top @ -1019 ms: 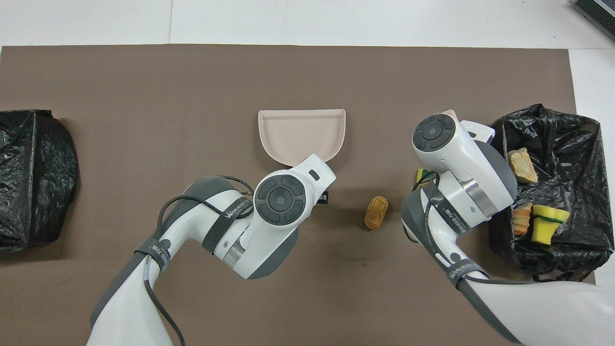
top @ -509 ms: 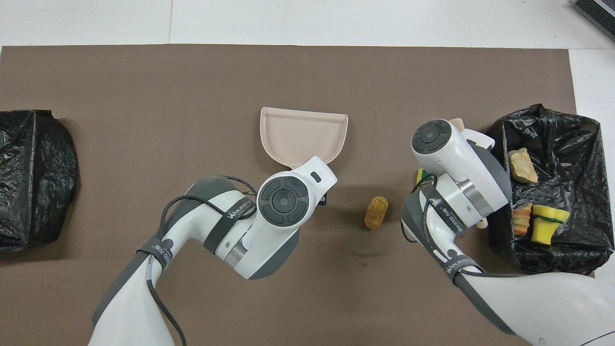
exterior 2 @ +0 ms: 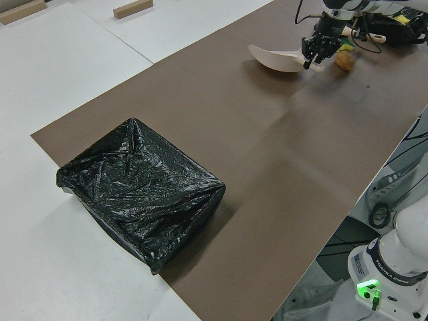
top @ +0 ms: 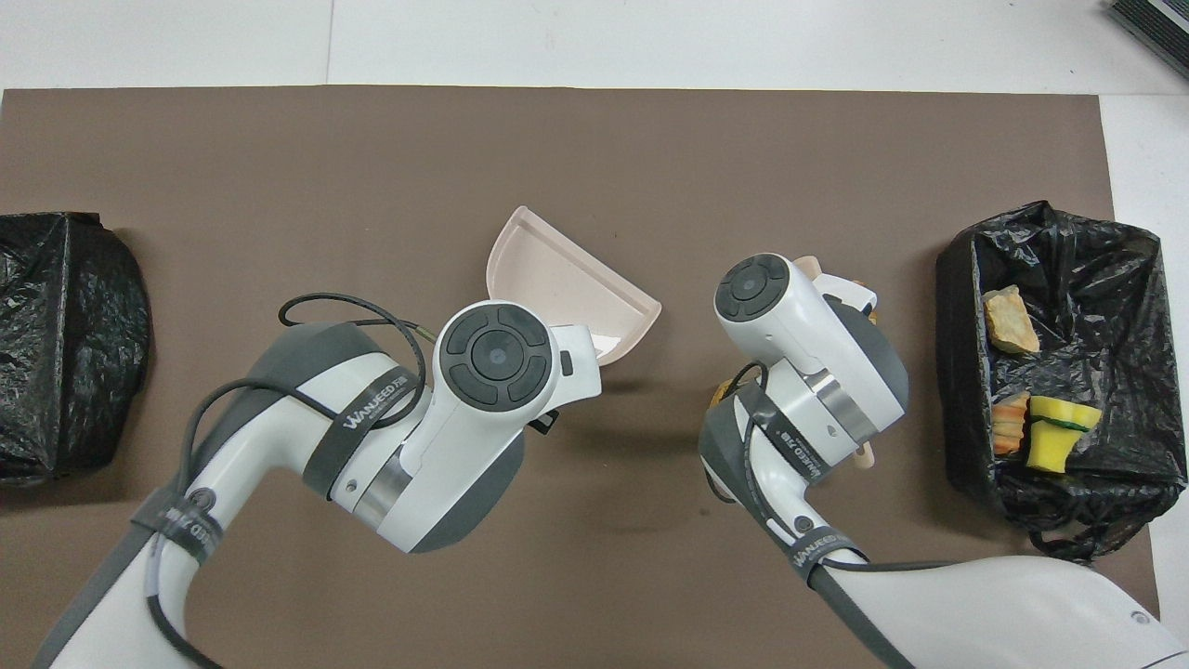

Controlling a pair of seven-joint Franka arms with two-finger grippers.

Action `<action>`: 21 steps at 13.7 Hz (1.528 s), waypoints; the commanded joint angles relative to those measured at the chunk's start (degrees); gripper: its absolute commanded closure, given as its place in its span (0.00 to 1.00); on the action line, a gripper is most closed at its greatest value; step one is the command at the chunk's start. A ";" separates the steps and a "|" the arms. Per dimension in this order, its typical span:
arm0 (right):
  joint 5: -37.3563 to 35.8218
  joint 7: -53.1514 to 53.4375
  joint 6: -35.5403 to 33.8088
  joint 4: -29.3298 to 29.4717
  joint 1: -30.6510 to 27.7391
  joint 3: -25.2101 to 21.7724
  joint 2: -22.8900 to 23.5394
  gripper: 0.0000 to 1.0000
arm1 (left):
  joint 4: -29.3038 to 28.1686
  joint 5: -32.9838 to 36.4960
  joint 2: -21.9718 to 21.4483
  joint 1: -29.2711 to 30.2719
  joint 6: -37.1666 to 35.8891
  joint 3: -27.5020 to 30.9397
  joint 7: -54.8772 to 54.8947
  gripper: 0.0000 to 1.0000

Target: Sweep and dump trash in bin

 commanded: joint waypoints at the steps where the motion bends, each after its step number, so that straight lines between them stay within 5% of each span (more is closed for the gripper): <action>1: 4.44 -5.56 -4.94 3.29 -0.59 0.05 -3.75 1.00 | -7.93 1.18 -7.44 -1.32 -2.76 -0.52 8.39 1.00; 6: -0.45 -9.97 -8.66 4.09 -4.17 -0.65 -5.70 1.00 | -19.02 0.83 -14.93 -5.72 -2.15 -0.70 18.43 1.00; 9: -2.48 -10.59 -2.26 -1.25 -7.53 -0.57 -5.88 1.00 | -18.59 -1.62 -13.00 -5.20 -1.45 -0.44 30.72 1.00; 13: -1.52 -14.27 4.25 -10.48 -7.80 -0.30 -10.09 1.00 | -18.42 -1.81 -11.68 -3.71 1.63 -0.26 30.66 1.00; 21: 14.97 -16.57 8.13 -15.42 -0.08 -0.04 -13.44 1.00 | -18.42 -1.81 -11.07 -0.72 2.33 -0.26 30.48 1.00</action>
